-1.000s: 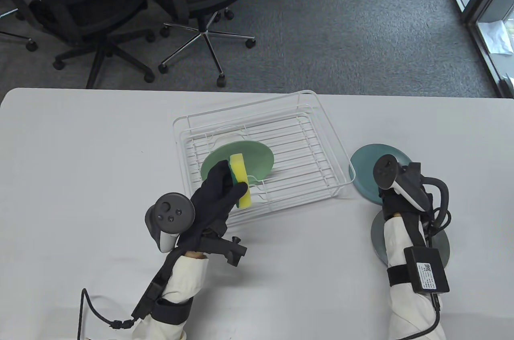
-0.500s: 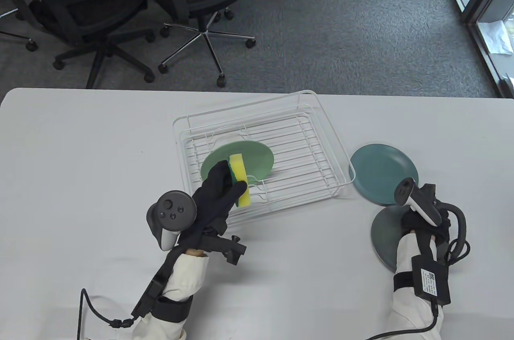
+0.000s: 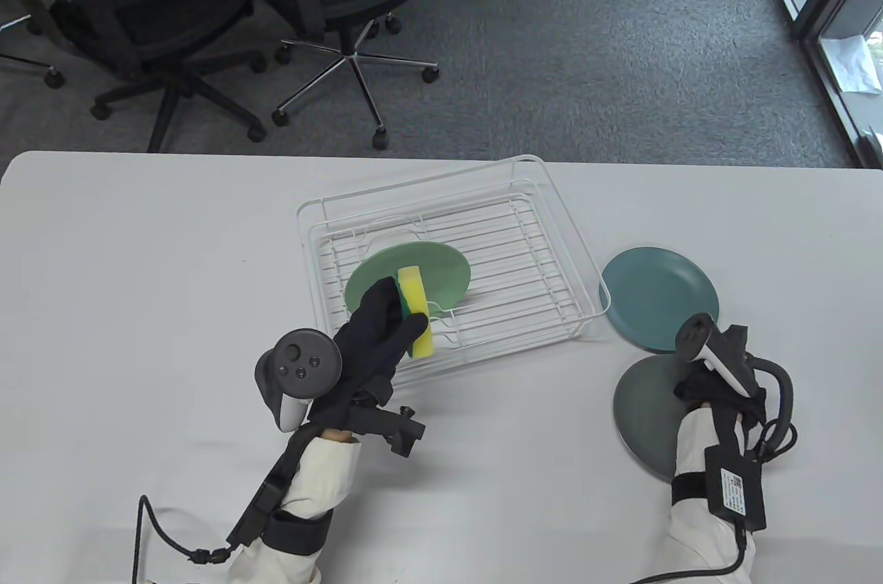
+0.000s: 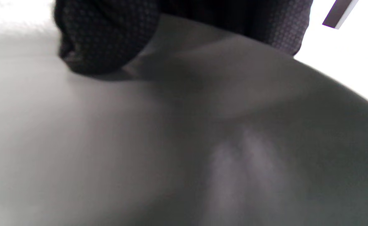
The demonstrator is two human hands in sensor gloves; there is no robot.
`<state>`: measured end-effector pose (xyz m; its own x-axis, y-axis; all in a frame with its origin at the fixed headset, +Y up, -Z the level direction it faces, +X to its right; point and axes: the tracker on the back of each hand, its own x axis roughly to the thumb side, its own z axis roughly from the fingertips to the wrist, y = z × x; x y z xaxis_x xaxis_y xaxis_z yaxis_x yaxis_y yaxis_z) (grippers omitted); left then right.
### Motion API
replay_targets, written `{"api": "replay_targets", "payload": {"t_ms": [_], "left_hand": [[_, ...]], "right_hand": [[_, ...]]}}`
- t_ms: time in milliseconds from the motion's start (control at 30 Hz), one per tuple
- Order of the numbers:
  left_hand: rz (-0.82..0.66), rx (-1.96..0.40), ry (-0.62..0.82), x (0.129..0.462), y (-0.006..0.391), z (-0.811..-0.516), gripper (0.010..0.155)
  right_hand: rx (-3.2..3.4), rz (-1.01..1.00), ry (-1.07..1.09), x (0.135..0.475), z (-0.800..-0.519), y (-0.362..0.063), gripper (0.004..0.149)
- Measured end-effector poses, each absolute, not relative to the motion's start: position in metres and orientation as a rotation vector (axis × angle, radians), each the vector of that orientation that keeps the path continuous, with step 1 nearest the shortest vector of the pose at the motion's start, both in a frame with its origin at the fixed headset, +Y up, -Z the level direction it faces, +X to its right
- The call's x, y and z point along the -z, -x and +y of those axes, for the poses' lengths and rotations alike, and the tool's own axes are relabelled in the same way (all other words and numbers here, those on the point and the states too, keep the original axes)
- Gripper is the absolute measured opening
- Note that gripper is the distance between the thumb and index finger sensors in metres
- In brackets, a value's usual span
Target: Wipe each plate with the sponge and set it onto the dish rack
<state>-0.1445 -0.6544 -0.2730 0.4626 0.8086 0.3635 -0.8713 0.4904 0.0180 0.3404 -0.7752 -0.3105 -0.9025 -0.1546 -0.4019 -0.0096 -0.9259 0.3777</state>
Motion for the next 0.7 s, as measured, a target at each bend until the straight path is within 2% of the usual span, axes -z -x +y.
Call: {"api": "replay_targets", "payload": {"t_ms": [233,333,467,700], "left_hand": [[-0.325,-1.035,-0.206,0.273,0.143,-0.655,0.078],[-0.318,-1.034,-0.202,0.275,0.144,-0.657,0.077],[-0.316,-1.031,-0.198,0.275,0.143,-0.657,0.078],[-0.328,-1.032,-0.199,0.275,0.143,-0.657,0.078]], "right_hand": [[3.024,-0.539,-0.548,0.313,-0.775,-0.337,0.041],[3.159,-0.604,-0.442,0.315,-0.771,-0.338,0.035],[3.386,-0.721,-0.275,0.317,-0.767,-0.334,0.033],[3.586,-0.613,-0.033,0.322,-0.742,-0.316,0.033]]}}
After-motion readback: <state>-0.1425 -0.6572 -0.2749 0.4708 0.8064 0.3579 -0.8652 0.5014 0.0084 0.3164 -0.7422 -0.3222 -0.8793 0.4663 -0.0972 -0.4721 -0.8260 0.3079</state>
